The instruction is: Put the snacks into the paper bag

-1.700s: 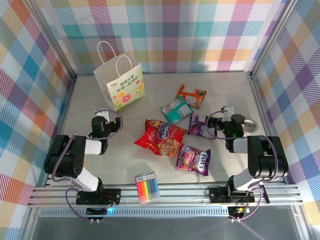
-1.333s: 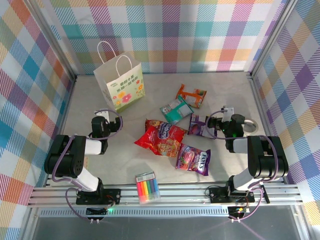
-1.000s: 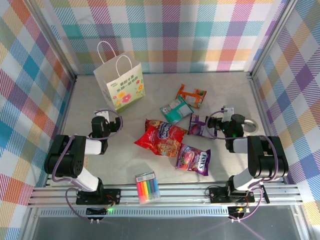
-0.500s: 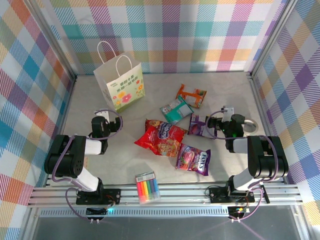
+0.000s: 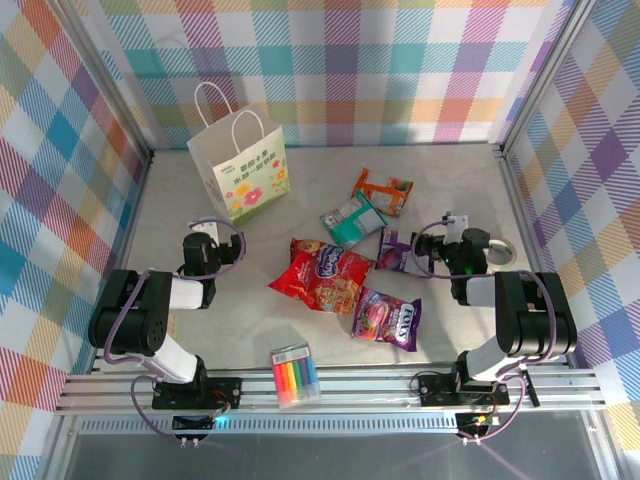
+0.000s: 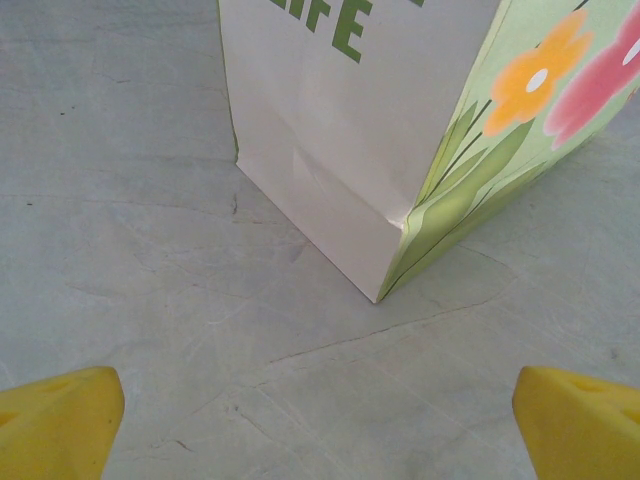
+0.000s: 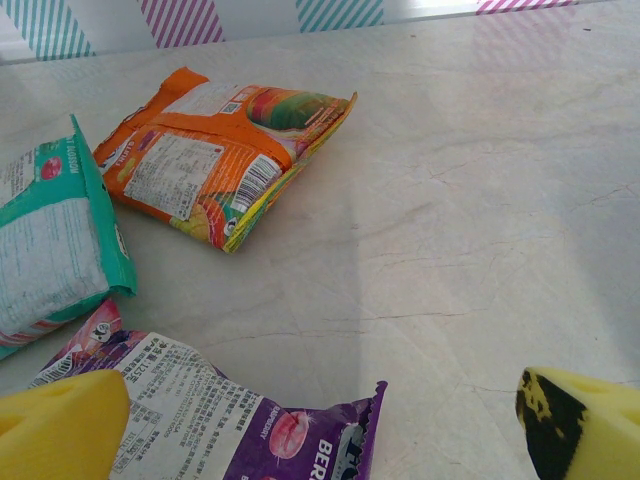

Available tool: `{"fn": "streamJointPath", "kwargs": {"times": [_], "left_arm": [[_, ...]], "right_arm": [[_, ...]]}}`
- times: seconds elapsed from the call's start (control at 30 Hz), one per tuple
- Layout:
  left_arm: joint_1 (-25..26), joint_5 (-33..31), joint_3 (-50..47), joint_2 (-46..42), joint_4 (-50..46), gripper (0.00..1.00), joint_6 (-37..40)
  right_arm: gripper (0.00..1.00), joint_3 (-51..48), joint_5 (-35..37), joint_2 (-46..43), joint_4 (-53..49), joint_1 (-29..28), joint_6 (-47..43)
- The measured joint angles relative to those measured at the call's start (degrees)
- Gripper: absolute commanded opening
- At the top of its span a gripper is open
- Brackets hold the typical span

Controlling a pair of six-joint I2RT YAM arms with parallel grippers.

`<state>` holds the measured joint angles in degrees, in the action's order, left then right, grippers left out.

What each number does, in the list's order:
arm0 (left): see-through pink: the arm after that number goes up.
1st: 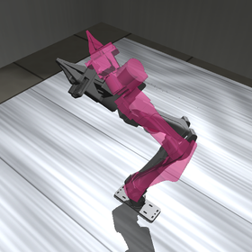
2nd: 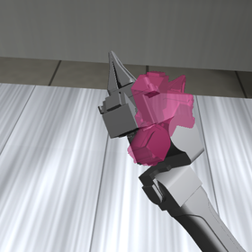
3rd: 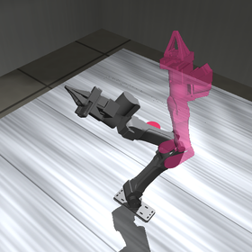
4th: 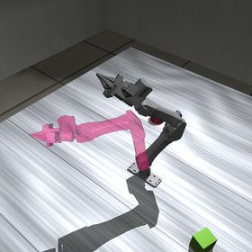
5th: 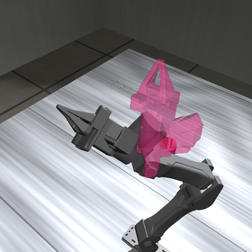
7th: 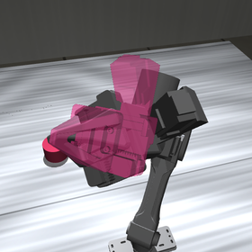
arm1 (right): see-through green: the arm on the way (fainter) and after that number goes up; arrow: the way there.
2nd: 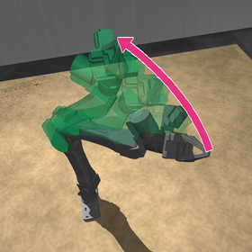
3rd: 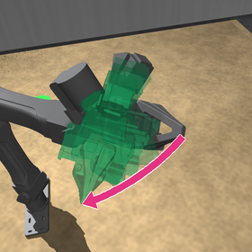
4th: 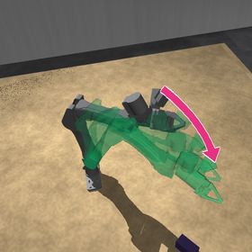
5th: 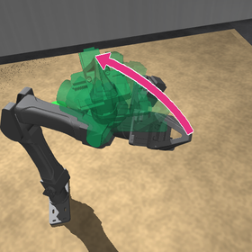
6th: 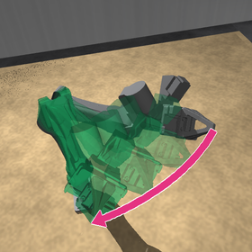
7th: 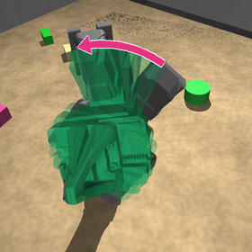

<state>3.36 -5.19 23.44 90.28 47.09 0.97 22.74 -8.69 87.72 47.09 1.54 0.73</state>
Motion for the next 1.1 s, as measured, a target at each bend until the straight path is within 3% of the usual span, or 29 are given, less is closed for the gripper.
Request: {"fn": "streamJointPath", "kwargs": {"times": [0.2, 0.57, 0.87, 1.1], "left_arm": [[0.0, 0.0, 0.1, 0.0, -0.6, 0.99, 0.1], [0.3, -0.1, 7.0, -7.3, -15.0, 1.0, 0.2], [2.5, -2.9, 15.2, -20.9, -32.4, 1.0, 0.0], [4.5, -3.9, 26.2, -28.0, -51.8, 0.89, -0.9]], "right_arm": [[0.99, 0.1, 0.3, -0.1, -0.4, 0.0, 0.1], [0.99, 8.1, 1.4, -6.9, -18.6, 0.0, 0.3], [0.99, 16.1, 3.3, -16.1, -35.8, 0.0, 3.6], [0.99, 21.6, 4.8, -18.7, -47.1, -1.3, 5.9]]}}
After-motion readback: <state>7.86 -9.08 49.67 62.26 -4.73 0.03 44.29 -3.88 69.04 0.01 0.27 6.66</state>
